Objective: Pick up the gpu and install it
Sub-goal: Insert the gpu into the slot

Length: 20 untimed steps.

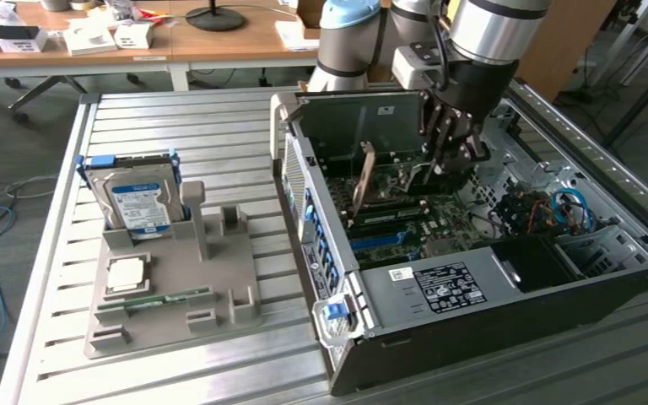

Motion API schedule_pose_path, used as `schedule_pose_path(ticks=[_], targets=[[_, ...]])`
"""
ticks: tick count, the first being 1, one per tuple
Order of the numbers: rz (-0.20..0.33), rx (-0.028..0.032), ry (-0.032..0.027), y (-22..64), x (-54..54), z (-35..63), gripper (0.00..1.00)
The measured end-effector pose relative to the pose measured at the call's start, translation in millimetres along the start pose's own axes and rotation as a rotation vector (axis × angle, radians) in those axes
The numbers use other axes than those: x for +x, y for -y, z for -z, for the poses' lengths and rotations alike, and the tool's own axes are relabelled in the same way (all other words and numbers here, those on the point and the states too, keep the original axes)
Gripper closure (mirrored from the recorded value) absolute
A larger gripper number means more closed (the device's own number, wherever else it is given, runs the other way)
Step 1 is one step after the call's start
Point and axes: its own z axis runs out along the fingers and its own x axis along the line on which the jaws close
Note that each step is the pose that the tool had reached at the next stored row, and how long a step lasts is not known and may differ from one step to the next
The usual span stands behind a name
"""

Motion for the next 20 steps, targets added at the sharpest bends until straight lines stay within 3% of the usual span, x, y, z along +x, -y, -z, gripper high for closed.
schedule_pose_path(ticks=[20], targets=[[0.000,0.0000,-0.0001,-2.1,1.0,-26.8,0.74]])
